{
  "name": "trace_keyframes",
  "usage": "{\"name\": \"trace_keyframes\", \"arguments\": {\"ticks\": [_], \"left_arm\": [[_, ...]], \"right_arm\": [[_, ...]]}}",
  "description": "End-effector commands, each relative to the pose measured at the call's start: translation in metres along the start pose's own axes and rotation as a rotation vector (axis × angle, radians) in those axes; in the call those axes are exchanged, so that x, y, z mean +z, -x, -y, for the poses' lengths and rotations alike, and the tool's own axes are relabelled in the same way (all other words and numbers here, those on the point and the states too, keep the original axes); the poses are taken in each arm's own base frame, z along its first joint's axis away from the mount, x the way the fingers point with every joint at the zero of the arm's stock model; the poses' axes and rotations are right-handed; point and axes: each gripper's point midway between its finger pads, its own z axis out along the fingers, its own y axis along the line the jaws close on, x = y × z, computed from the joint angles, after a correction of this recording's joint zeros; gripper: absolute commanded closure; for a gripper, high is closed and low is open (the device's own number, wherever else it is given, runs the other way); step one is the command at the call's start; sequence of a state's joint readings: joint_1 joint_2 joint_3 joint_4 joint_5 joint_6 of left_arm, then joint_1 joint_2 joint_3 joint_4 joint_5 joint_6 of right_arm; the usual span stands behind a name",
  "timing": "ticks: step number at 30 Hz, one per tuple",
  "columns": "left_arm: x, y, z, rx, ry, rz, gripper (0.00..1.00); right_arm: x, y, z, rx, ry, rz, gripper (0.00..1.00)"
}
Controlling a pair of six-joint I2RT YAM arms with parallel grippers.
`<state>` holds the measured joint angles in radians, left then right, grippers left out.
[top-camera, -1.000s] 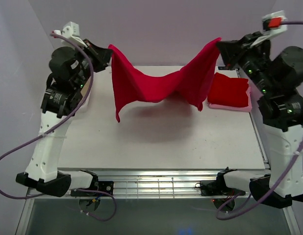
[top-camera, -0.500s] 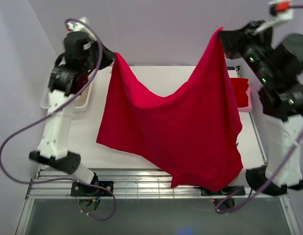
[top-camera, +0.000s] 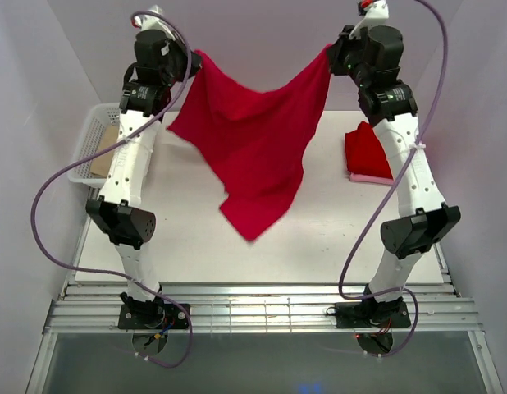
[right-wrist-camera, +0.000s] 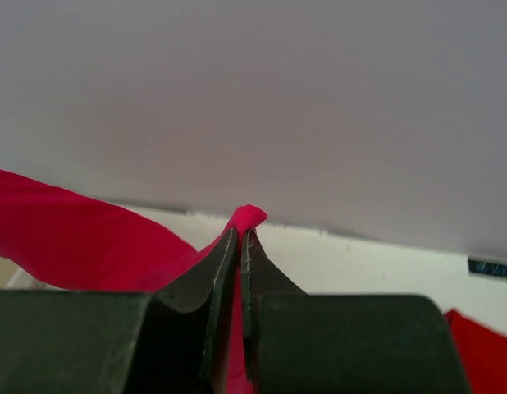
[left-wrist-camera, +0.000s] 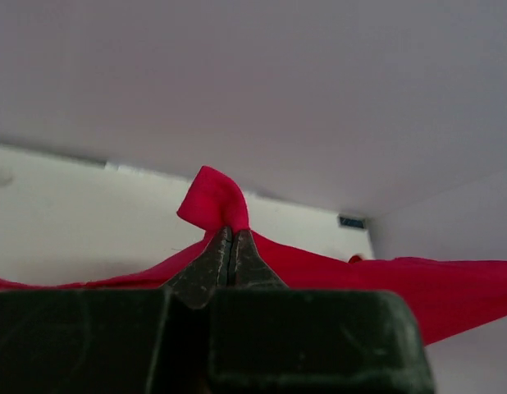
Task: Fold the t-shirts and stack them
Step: Flatten out the tshirt
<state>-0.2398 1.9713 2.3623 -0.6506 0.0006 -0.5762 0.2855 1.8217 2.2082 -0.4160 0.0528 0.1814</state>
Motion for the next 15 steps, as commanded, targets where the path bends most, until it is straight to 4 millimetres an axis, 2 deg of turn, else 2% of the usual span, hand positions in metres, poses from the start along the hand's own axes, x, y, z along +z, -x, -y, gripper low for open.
{"name": "trace_keyframes", "arguments": {"ticks": [1,3,4,5,6,7,8,9,10,11,12,13,14,15], "left_arm": [[-0.126,0.152,0.103,0.038,-0.331,0.491,1.0],[-0.138,0.163,0.109,0.05,-0.357,0.544,1.0],[-0.152,0.169,0.113,0.065,-0.369,0.573,1.0],[-0.156,0.17,0.113,0.072,-0.372,0.583,1.0],[-0.148,0.161,0.107,0.079,-0.36,0.568,1.0],[-0.147,0.161,0.098,0.077,-0.322,0.583,1.0],[-0.161,0.162,0.097,0.094,-0.319,0.599,1.0],[-0.143,0.143,0.083,0.108,-0.283,0.555,1.0],[-0.14,0.133,0.076,0.123,-0.266,0.538,1.0],[-0.147,0.128,0.07,0.143,-0.252,0.535,1.0],[-0.122,0.091,0.046,0.158,-0.201,0.449,1.0],[-0.113,0.072,0.034,0.168,-0.183,0.408,1.0],[-0.108,0.051,0.025,0.177,-0.179,0.361,1.0],[-0.109,0.038,0.018,0.193,-0.182,0.346,1.0]], "right_arm": [[-0.099,0.188,-0.021,-0.083,0.04,0.599,0.92],[-0.116,0.206,-0.024,-0.108,0.047,0.656,0.92],[-0.128,0.22,-0.028,-0.114,0.058,0.72,0.92],[-0.132,0.222,-0.029,-0.12,0.06,0.731,0.92],[-0.137,0.222,-0.029,-0.131,0.063,0.733,0.92],[-0.138,0.219,-0.031,-0.137,0.073,0.724,0.92],[-0.136,0.213,-0.032,-0.146,0.081,0.707,0.92],[-0.141,0.209,-0.032,-0.156,0.085,0.689,0.92],[-0.124,0.183,-0.03,-0.162,0.093,0.613,0.92],[-0.112,0.157,-0.025,-0.163,0.084,0.522,0.92],[-0.116,0.143,-0.028,-0.171,0.111,0.479,0.92],[-0.093,0.089,-0.024,-0.165,0.127,0.346,0.92],[-0.088,0.058,-0.022,-0.159,0.138,0.274,0.92],[-0.097,0.04,-0.021,-0.151,0.15,0.241,0.92]]}}
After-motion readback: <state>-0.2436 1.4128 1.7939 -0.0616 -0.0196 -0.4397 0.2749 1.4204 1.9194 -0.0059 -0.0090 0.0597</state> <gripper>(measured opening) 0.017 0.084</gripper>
